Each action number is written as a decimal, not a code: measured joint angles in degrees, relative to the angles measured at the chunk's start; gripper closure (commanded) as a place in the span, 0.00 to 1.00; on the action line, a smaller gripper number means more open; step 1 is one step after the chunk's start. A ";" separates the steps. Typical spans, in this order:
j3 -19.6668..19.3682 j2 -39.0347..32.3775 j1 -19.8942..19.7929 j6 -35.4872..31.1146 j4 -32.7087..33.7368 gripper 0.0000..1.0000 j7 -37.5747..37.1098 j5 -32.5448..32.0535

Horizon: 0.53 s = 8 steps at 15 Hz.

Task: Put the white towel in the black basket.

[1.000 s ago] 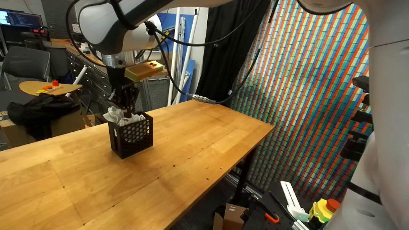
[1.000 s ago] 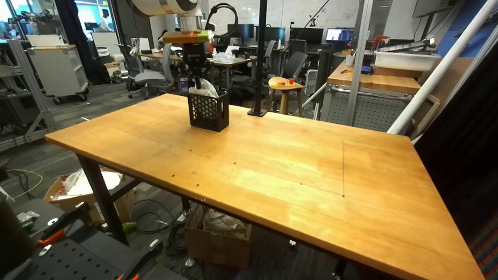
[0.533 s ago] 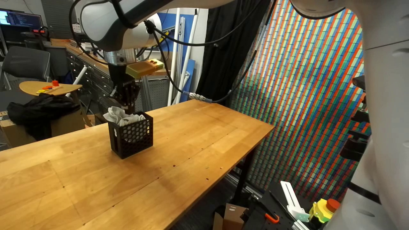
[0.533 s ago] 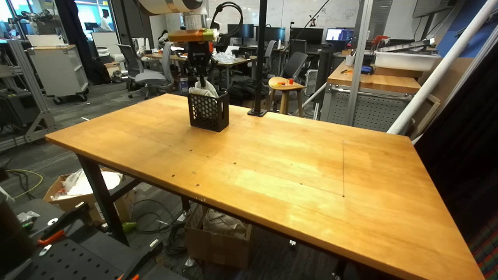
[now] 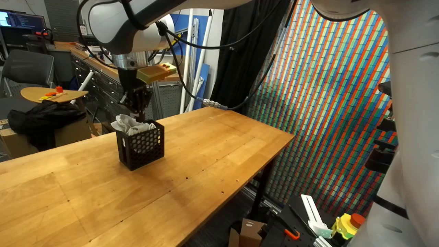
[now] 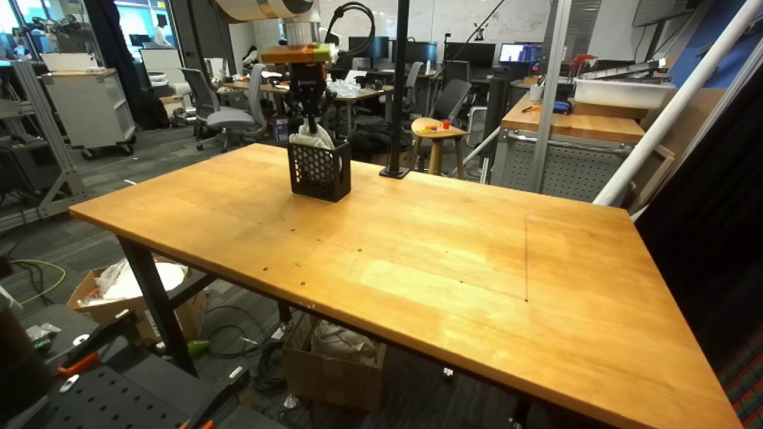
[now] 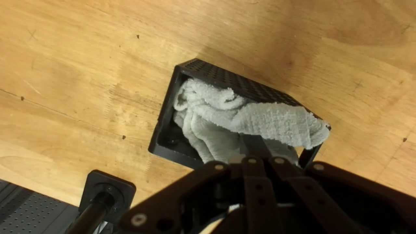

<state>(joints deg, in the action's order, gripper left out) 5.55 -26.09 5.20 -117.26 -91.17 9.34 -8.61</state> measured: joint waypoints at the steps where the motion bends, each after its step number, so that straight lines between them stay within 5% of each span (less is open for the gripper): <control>1: 0.01 0.00 0.02 0.04 0.00 1.00 0.00 0.00; 8: 0.32 0.05 0.39 0.18 -0.62 1.00 -0.02 0.00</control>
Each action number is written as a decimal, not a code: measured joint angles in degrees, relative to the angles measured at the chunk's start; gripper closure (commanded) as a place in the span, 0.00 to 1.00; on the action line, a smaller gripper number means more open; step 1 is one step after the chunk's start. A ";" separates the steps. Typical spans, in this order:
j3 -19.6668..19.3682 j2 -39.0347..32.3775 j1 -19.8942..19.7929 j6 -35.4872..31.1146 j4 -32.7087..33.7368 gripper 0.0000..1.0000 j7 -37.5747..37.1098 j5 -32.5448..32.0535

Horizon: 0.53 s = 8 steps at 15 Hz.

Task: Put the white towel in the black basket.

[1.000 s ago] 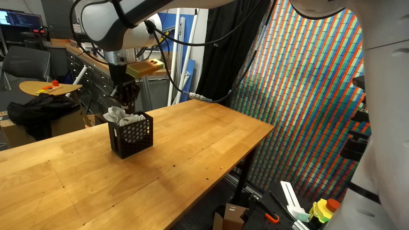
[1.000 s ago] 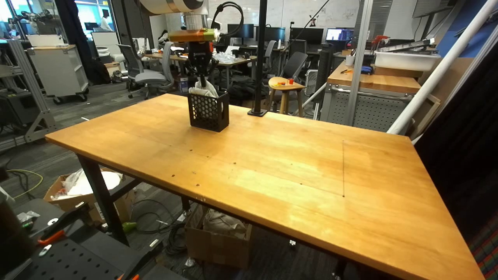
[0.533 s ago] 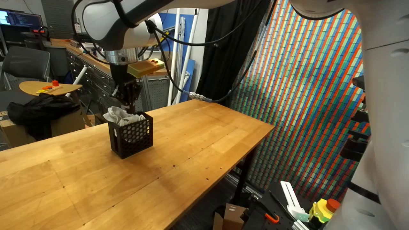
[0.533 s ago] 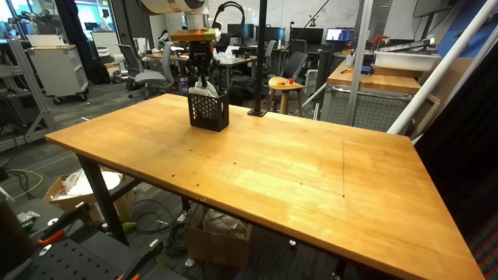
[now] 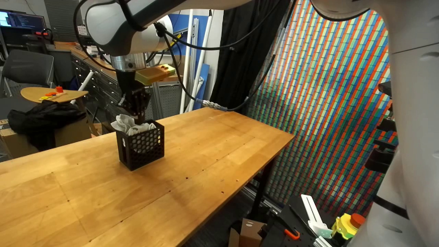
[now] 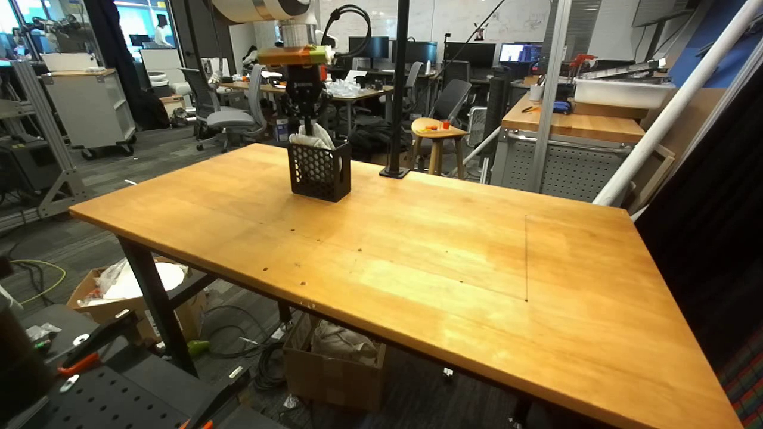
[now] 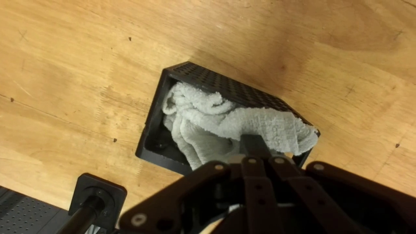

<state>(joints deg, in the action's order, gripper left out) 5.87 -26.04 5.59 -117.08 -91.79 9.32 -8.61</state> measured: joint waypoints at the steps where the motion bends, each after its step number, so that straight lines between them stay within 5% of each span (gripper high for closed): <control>1: 0.03 0.00 0.07 0.00 -0.12 1.00 0.00 0.00; 8: 0.09 0.00 0.22 -0.04 -0.85 1.00 0.00 0.08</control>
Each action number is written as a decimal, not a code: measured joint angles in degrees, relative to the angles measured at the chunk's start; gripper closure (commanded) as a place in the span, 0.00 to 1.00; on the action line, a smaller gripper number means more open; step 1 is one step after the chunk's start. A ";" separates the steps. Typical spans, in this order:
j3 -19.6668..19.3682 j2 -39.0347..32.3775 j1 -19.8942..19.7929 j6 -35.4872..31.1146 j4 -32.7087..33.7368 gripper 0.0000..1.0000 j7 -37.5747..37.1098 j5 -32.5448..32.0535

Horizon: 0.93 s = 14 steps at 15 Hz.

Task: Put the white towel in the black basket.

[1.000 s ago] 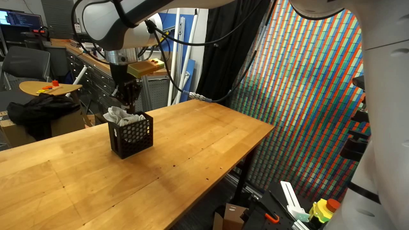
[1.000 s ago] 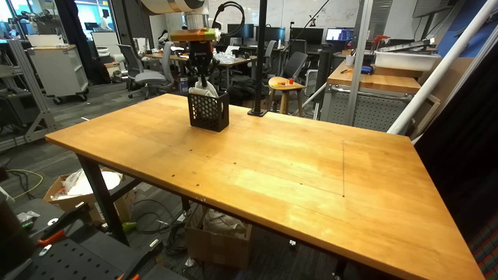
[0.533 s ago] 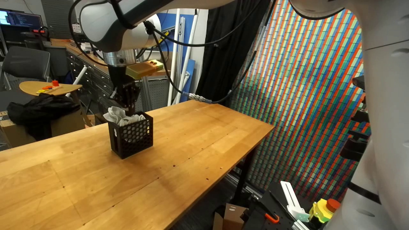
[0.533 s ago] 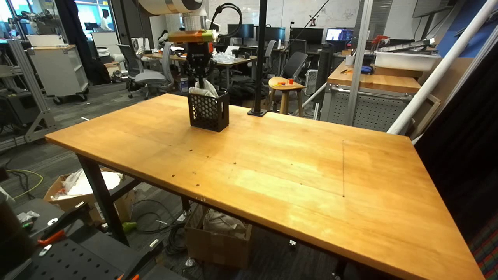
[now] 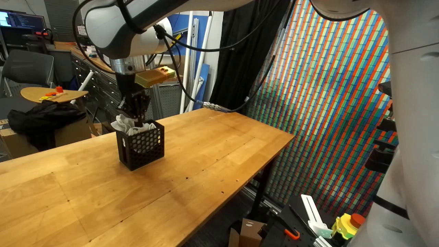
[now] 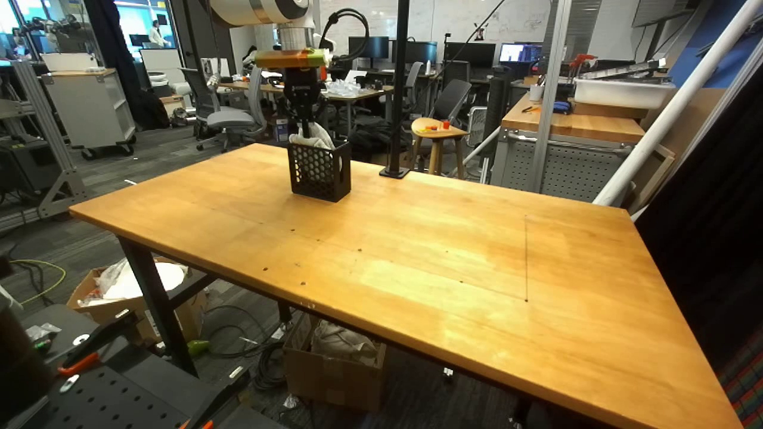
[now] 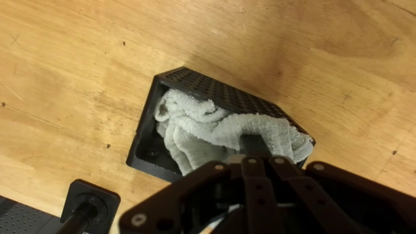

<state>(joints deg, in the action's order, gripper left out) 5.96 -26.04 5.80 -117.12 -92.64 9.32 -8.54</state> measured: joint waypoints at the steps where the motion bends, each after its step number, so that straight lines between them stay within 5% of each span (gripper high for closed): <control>1: 0.00 -0.01 0.00 -0.03 -0.17 1.00 0.00 0.14; 14: 0.00 -1.34 -1.06 -1.42 -0.81 1.00 2.11 4.60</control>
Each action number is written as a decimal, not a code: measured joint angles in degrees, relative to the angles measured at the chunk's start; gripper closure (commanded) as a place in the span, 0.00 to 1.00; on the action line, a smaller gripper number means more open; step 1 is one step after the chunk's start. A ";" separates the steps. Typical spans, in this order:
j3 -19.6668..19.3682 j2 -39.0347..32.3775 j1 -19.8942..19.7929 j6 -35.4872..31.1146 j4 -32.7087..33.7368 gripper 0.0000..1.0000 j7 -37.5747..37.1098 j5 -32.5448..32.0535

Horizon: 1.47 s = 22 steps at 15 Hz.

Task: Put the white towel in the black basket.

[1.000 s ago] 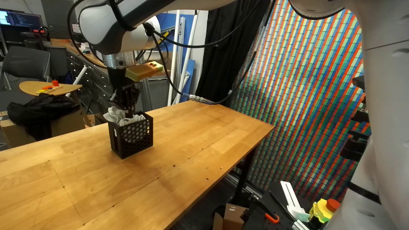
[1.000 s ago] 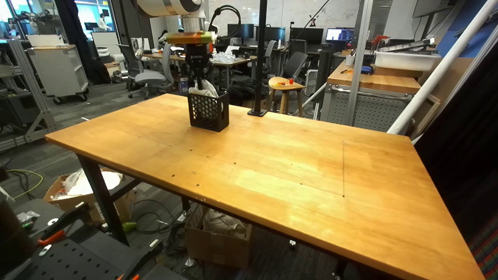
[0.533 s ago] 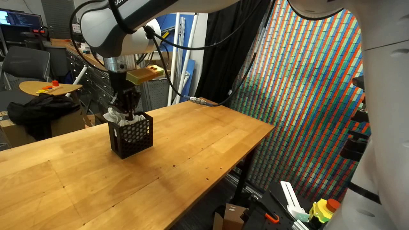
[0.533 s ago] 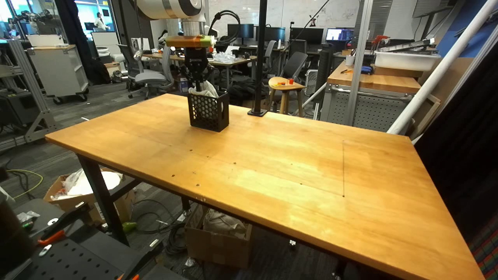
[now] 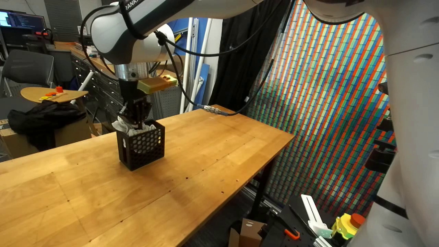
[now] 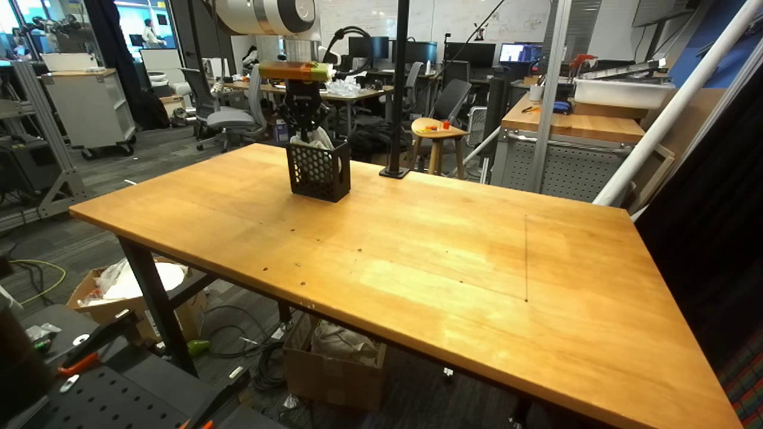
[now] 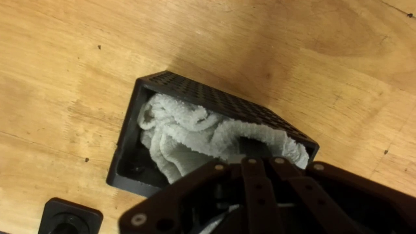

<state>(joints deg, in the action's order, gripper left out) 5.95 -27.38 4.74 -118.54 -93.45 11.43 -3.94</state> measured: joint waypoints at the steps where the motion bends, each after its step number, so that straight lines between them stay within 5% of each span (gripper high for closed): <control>1: 0.00 -0.15 -0.11 -0.07 0.02 1.00 0.19 0.24; 22: 0.50 -8.15 -1.06 0.27 7.10 1.00 4.89 1.23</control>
<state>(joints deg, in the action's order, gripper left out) 6.45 -35.54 3.68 -118.26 -86.35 16.33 -2.71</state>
